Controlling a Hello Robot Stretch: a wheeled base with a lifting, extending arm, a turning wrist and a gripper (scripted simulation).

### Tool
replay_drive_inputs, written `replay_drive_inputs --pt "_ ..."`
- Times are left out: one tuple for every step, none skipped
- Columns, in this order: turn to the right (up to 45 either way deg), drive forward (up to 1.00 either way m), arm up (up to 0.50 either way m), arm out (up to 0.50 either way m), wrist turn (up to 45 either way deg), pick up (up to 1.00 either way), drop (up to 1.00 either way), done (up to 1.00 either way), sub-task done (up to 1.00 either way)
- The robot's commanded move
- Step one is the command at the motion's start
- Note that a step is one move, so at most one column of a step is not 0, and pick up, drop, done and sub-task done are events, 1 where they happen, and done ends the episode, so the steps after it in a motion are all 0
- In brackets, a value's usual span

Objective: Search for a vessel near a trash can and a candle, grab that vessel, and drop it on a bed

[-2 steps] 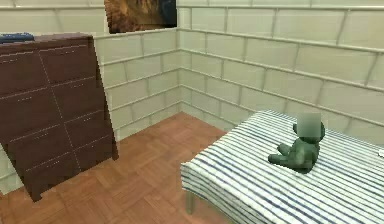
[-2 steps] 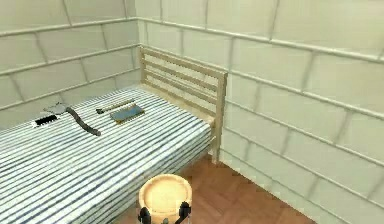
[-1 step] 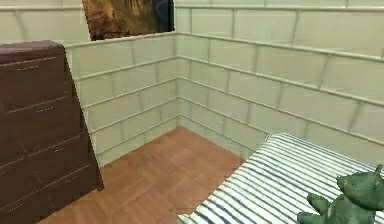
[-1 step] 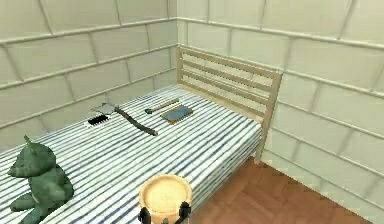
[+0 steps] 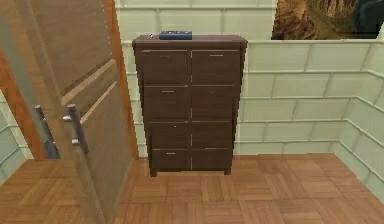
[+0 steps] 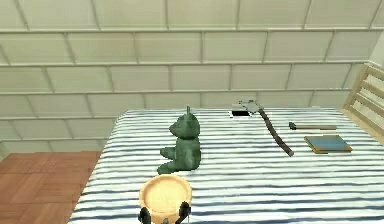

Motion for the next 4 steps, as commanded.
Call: replay_drive_inputs --pt "-15.0 0.0 0.0 0.0 0.0 0.0 0.0 0.0 0.0" --pt "45.0 0.0 0.0 0.0 0.0 0.0 0.0 0.0 0.0" --pt "9.0 0.0 0.0 0.0 0.0 0.0 0.0 0.0 0.0" --pt "3.0 0.0 0.0 0.0 0.0 0.0 0.0 0.0 0.0"
